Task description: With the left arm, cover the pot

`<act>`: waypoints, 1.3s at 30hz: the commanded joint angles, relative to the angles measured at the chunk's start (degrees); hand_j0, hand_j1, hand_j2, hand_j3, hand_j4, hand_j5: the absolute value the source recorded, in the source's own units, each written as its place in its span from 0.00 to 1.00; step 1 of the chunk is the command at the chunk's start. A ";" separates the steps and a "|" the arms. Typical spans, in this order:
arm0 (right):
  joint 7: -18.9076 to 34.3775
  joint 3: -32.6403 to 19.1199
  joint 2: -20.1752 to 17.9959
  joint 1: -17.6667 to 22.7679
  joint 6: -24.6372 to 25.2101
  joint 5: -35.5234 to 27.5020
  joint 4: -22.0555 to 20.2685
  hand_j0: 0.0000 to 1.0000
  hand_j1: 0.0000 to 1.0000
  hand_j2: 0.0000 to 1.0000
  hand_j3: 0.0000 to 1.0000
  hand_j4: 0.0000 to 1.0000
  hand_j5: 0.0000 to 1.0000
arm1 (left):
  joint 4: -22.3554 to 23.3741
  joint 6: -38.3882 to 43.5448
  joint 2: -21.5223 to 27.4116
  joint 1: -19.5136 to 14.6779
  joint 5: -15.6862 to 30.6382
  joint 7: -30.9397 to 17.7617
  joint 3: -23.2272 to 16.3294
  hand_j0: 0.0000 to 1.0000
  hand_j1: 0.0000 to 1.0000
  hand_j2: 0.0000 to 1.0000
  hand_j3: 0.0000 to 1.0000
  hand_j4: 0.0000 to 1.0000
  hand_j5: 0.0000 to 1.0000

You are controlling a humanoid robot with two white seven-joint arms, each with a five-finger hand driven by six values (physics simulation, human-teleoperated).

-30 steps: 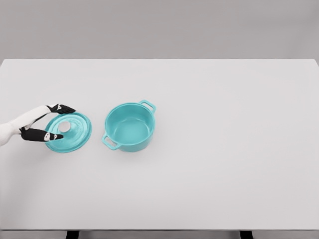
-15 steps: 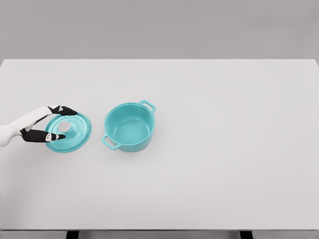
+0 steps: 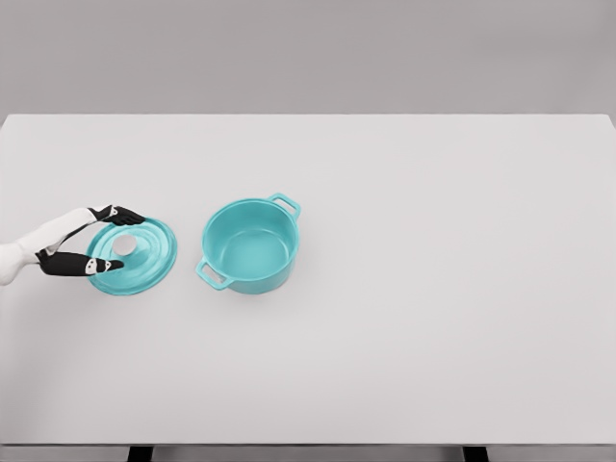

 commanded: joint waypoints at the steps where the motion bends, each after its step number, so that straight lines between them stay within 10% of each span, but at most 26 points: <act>1: 0.02 -0.01 0.00 0.09 0.03 0.04 0.00 1.00 1.00 1.00 1.00 1.00 1.00 | 0.45 0.16 -0.09 0.00 0.35 0.00 0.04 0.76 0.76 0.76 0.76 0.76 0.76; 39: 0.02 -0.01 0.00 0.00 -0.05 0.04 0.00 1.00 1.00 1.00 1.00 1.00 1.00 | 4.32 -0.11 -2.46 -0.35 0.09 0.18 -0.31 0.70 0.70 0.70 0.70 0.70 0.70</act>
